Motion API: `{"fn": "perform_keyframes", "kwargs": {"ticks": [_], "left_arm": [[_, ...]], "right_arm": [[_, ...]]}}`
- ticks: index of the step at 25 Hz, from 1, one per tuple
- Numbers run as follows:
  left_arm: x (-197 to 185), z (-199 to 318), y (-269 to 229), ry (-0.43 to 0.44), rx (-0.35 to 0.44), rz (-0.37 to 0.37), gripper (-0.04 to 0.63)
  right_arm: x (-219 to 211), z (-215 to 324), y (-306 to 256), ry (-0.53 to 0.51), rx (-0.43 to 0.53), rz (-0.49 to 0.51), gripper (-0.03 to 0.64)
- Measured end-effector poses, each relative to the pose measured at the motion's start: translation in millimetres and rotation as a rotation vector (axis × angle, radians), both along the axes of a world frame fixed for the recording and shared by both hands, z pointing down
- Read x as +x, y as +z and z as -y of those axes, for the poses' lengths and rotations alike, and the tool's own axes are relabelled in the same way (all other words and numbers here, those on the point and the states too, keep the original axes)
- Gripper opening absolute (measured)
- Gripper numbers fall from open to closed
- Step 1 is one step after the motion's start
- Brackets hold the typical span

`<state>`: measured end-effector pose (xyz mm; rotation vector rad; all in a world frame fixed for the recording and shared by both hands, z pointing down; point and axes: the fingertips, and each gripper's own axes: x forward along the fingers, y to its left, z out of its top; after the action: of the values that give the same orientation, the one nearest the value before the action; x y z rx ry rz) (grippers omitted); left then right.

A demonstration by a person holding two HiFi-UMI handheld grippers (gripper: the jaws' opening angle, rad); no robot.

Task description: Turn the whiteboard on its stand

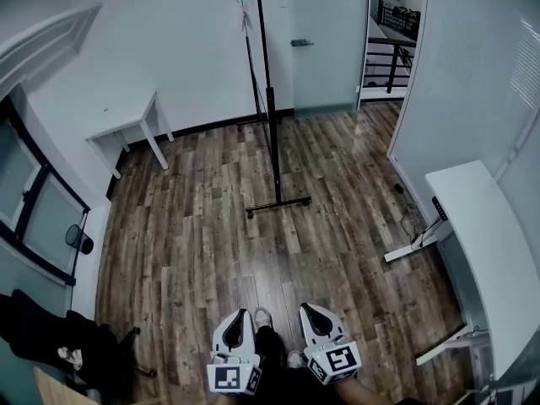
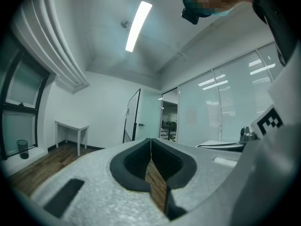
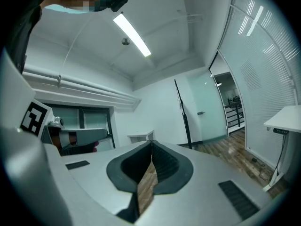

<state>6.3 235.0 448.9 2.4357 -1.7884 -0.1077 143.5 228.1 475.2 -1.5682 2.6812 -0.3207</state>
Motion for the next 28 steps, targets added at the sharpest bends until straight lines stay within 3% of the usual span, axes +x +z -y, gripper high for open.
{"fn": "perform_keyframes", "kwargs": {"ticks": [16,28], "left_arm": [[12,159,21,0.057,-0.012,-0.028,0.018],[-32,319,11,0.103,-0.042,-0.037,0.018]], "right_arm": [[7,142,16,0.048,-0.008,-0.012,0.014],[-42,292,5,0.071,-0.04,-0.046,0.014]]}}
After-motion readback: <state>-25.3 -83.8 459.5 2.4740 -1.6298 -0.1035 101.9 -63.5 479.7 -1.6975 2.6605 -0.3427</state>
